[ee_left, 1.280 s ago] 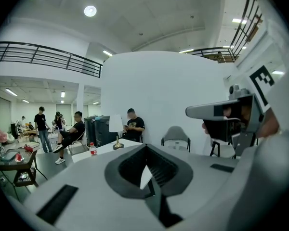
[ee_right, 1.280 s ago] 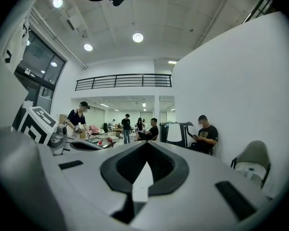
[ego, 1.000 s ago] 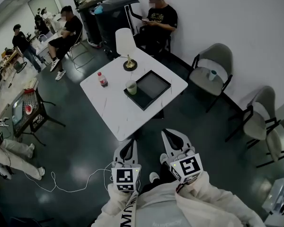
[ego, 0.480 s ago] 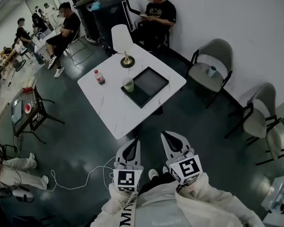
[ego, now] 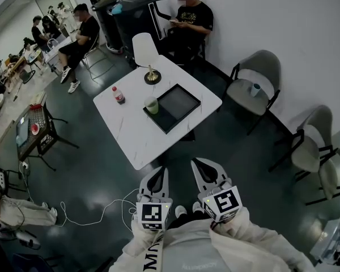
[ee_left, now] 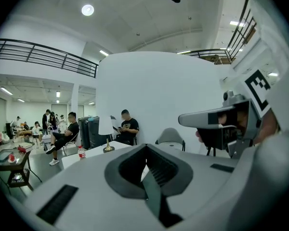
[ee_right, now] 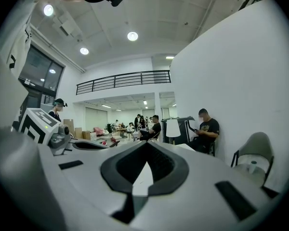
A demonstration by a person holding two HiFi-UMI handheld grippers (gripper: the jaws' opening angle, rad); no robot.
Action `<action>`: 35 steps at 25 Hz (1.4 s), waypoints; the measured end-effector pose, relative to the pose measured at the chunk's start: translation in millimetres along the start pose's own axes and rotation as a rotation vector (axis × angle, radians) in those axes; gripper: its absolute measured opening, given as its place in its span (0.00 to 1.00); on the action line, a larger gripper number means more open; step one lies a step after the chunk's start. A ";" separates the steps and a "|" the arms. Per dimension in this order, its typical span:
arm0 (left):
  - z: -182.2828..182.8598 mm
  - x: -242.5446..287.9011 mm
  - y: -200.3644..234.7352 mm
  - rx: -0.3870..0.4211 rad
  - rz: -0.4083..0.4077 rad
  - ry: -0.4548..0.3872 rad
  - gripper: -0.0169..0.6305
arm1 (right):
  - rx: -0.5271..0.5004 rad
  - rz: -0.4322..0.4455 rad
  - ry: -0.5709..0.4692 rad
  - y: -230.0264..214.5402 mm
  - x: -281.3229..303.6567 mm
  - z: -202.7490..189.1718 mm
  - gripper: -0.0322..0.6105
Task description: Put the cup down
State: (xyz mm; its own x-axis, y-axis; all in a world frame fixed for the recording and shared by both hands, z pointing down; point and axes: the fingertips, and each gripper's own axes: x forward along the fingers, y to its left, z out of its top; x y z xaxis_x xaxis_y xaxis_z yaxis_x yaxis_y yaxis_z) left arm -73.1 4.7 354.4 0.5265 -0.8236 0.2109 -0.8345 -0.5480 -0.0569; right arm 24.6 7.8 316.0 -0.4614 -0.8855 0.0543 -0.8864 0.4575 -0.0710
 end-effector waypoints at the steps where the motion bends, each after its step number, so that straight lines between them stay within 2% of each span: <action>1: 0.9 1.1 -0.5 -0.001 0.008 0.001 0.04 | -0.001 0.006 -0.002 -1.5 0.3 1.2 0.06; 14: 7.4 3.8 -2.4 0.012 0.060 0.003 0.04 | -0.009 0.053 -0.024 -6.6 2.0 8.7 0.06; 35: 0.7 8.9 -12.1 0.037 0.037 0.036 0.04 | 0.023 0.056 -0.009 -7.9 -1.1 -1.9 0.06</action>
State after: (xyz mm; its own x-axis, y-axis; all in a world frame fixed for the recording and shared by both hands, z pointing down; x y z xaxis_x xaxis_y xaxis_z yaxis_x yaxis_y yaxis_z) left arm -58.2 3.9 356.3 0.4885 -0.8381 0.2427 -0.8464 -0.5228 -0.1016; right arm 32.1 5.3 318.5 -0.5099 -0.8593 0.0404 -0.8580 0.5046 -0.0963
